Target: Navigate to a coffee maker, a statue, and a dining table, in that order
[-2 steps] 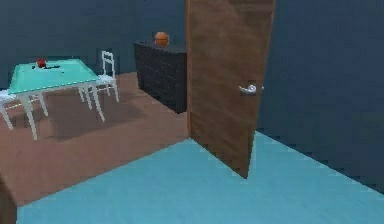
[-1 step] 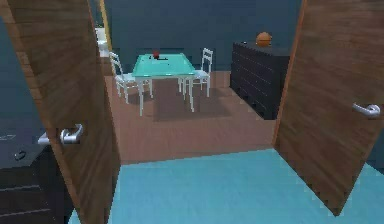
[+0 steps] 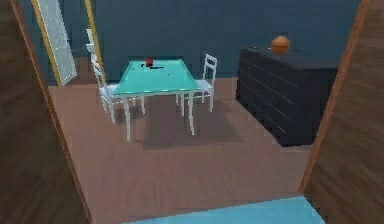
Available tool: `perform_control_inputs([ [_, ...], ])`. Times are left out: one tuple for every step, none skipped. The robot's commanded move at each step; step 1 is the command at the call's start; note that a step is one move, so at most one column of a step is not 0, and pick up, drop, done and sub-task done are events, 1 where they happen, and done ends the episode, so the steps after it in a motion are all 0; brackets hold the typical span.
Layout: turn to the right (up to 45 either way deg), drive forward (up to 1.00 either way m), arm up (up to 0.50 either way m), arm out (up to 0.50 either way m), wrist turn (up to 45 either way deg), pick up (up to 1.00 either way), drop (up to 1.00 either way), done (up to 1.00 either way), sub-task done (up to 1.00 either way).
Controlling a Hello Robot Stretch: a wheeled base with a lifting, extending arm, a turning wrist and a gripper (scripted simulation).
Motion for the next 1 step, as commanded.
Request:
perform_control_inputs([
  [-9.0, 0.00, 0.00, 0.00, 0.0, 0.00, 0.00, 0.00, 0.00],
])
